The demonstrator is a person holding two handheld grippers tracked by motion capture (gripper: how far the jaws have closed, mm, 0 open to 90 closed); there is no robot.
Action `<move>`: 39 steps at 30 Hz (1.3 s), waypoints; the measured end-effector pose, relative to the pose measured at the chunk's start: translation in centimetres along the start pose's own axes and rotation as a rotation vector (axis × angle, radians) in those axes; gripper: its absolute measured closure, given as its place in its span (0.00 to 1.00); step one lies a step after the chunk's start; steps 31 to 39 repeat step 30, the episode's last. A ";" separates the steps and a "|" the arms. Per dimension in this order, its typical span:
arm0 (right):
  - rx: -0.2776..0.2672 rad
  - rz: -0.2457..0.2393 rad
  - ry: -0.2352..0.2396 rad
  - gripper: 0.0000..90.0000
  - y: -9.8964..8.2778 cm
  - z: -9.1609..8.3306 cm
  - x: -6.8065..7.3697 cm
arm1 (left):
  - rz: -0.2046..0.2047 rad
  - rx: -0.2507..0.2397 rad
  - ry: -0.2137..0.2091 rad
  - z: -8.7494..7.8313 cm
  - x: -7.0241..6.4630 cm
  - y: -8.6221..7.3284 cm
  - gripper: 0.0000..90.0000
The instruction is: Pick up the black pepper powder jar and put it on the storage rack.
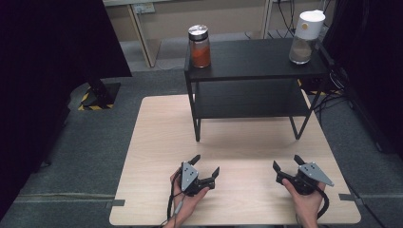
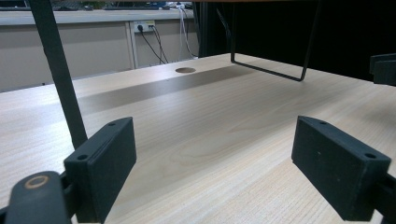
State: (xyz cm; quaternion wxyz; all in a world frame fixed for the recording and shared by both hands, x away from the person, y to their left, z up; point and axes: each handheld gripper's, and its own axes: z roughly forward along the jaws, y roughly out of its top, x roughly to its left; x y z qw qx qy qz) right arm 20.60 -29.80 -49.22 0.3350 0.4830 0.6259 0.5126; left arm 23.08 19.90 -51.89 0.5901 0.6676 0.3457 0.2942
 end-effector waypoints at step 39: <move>-0.009 0.014 0.018 0.13 -0.2 -0.1 -0.4 | -0.001 0.000 0.003 0.0 -0.1 0.0 0.15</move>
